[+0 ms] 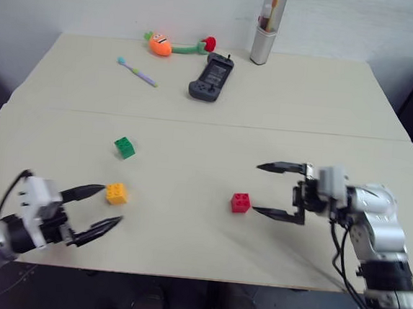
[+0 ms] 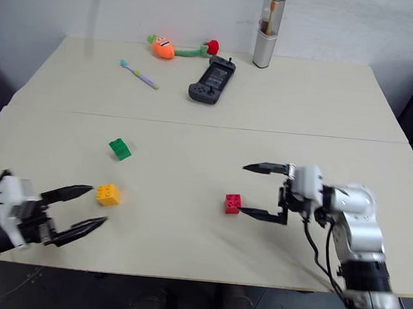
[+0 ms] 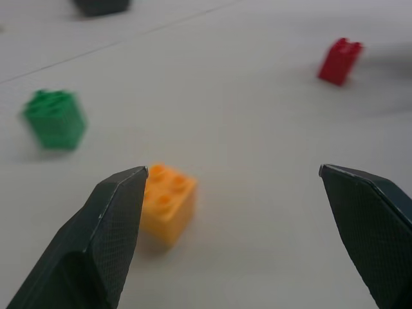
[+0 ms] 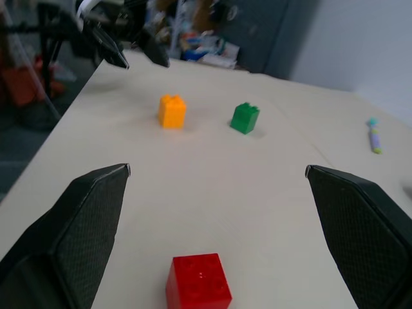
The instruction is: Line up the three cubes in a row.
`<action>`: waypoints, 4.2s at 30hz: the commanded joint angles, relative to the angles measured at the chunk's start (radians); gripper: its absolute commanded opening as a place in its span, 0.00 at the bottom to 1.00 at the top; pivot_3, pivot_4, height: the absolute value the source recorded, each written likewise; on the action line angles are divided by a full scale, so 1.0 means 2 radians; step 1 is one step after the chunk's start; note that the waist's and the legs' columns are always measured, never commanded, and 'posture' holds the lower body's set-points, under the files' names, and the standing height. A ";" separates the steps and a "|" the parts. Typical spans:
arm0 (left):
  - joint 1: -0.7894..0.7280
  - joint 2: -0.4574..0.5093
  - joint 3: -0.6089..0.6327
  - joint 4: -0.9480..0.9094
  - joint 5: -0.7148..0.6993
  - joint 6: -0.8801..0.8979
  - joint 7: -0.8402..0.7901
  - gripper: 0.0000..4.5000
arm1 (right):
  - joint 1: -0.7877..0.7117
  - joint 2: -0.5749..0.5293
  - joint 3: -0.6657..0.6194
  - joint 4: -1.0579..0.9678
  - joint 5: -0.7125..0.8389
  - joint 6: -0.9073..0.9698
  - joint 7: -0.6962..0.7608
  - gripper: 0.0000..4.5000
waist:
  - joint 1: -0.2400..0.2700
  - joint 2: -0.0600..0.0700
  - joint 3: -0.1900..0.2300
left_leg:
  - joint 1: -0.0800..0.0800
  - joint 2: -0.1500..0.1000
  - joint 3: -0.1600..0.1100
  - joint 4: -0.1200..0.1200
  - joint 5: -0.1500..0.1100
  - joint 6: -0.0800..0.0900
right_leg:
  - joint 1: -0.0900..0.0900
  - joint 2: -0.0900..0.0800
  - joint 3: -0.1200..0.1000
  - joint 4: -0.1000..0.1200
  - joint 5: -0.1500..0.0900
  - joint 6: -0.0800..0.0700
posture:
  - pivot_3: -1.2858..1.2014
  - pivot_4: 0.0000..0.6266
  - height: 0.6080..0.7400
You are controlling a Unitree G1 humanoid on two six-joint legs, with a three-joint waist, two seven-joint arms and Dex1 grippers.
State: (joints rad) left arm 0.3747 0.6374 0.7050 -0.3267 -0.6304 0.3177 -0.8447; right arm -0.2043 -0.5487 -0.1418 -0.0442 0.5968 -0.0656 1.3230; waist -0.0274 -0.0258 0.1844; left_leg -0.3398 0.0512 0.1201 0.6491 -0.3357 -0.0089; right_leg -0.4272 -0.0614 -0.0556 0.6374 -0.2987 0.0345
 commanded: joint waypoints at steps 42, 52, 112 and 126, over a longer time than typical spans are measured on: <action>-0.624 0.030 -0.302 0.607 0.203 -0.160 -0.177 0.32 | 0.136 0.021 -0.033 -0.093 -0.020 -0.082 -0.123 1.00 | 0.002 -0.002 -0.001 | -0.006 0.000 0.000 0.008 0.002 -0.002 | -0.003 0.000 -0.005 0.004 0.001 0.000 | 0.52 0.24 1.00; -0.553 0.023 -0.423 0.202 0.199 0.028 -0.229 0.32 | 0.186 -0.070 -0.077 -0.078 0.013 -0.069 -0.034 1.00 | 0.007 -0.002 0.000 | -0.005 0.000 0.000 0.008 0.002 -0.002 | -0.001 0.000 -0.004 0.003 0.002 0.001 | 0.52 0.24 1.00; -0.128 0.164 -0.056 0.332 0.120 -0.130 -0.224 1.00 | 0.037 0.000 0.036 -0.078 -0.001 -0.036 -0.021 1.00 | 0.006 -0.001 0.000 | -0.004 0.001 -0.001 0.008 -0.001 0.001 | -0.001 -0.002 -0.005 0.004 0.001 0.000 | 0.52 0.24 1.00; -0.276 0.105 -0.229 0.258 0.128 -0.094 -0.199 1.00 | 0.037 -0.022 0.026 -0.081 -0.001 -0.021 -0.027 1.00 | -0.001 -0.001 0.000 | -0.004 0.000 0.000 0.008 0.000 -0.001 | -0.001 -0.002 -0.005 0.004 0.001 0.000 | 0.52 0.24 1.00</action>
State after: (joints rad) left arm -0.1689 0.8429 0.2556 0.1612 -0.3928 0.1576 -1.2282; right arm -0.1333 -0.5805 -0.0687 -0.1710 0.5792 -0.1073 1.2736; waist -0.0296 -0.0281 0.1840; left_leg -0.3485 0.0517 0.1195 0.6649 -0.3351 -0.0107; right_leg -0.4297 -0.0634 -0.0651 0.6450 -0.2964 0.0342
